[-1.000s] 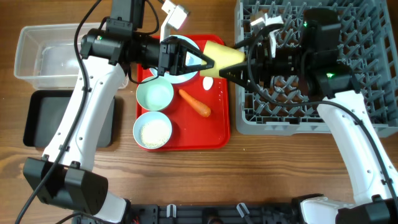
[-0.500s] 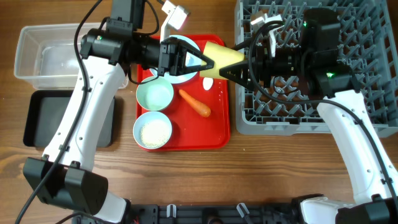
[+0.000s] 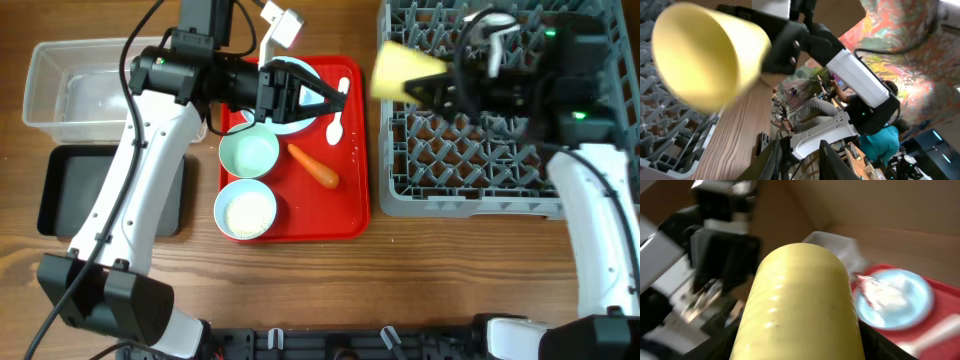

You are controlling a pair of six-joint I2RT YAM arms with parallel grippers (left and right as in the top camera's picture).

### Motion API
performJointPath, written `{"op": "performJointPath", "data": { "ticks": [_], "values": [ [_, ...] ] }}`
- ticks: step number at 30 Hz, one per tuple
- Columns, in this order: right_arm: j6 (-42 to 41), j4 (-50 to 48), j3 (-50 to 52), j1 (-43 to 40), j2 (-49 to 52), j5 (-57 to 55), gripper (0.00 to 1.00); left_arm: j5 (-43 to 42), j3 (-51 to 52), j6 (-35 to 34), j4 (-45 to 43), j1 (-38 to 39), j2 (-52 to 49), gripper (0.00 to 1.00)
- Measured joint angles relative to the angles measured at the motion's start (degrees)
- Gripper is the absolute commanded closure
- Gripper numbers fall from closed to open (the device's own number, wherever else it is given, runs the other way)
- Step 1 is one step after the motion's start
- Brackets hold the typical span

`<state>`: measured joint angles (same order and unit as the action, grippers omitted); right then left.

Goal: Sort waste into correct bins and load items into the dishwasher rack
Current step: 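Place the yellow cup into the dish rack with the right gripper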

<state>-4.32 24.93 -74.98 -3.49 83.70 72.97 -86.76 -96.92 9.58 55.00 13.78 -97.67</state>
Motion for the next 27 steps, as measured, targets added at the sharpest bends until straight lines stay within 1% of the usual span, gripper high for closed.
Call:
{"op": "performJointPath", "data": {
  "ticks": [2,3,4,5,8,9,12,14,17,20,23,25,26,27],
  "values": [
    [0.0,4.7,-0.1,-2.7,0.0,-4.1,0.37,2.1,0.0,0.0,0.0,0.0,0.0,0.74],
    [0.0,8.8,-0.2,-4.1,-0.2,-10.0,0.37,4.0,0.0,-0.2,0.0,0.0,0.0,0.74],
    [0.0,13.3,-0.2,-4.4,-1.2,-15.6,0.36,7.7,0.0,-1.2,0.0,0.0,0.0,0.73],
    [-0.1,18.4,-0.2,-4.5,-3.3,-23.4,0.37,10.5,0.0,-2.9,0.2,0.0,0.0,0.72],
    [-1.1,28.9,-0.4,-4.6,-8.5,-38.6,0.38,28.4,-0.1,-8.1,2.5,0.0,0.1,0.72],
    [-1.8,33.4,-0.4,-4.6,-10.1,-44.7,0.38,38.0,-0.1,-11.3,4.2,0.1,0.1,0.72],
    [-3.6,41.0,-0.5,-3.2,-10.4,-56.7,0.38,56.4,-0.1,-17.2,6.9,0.1,0.1,0.71],
    [-5.4,42.9,-0.5,0.5,-10.3,-63.0,0.38,63.7,-0.1,-19.0,7.8,0.1,0.1,0.69],
    [-8.4,44.1,-0.5,6.9,-7.9,-68.9,0.38,69.1,-0.1,-19.9,7.8,0.1,0.1,0.68],
    [-10.5,43.4,-0.5,10.7,-2.6,-72.0,0.38,71.1,-0.1,-20.2,8.1,0.1,0.1,0.67],
    [-11.1,43.4,-0.5,11.0,2.1,-73.4,0.37,72.3,-0.1,-20.3,9.2,0.1,0.1,0.66],
    [-11.1,43.2,-0.5,11.0,5.6,-73.5,0.32,72.6,-0.1,-20.3,9.3,0.1,0.1,0.64],
    [-11.1,43.2,-0.5,11.0,7.0,-73.5,0.28,72.6,-0.1,-20.3,9.3,0.1,0.1,0.6],
    [-11.1,43.2,-0.5,11.0,9.0,-73.5,0.16,72.6,-0.1,-20.3,9.3,0.1,0.1,0.52]
  ]
}}
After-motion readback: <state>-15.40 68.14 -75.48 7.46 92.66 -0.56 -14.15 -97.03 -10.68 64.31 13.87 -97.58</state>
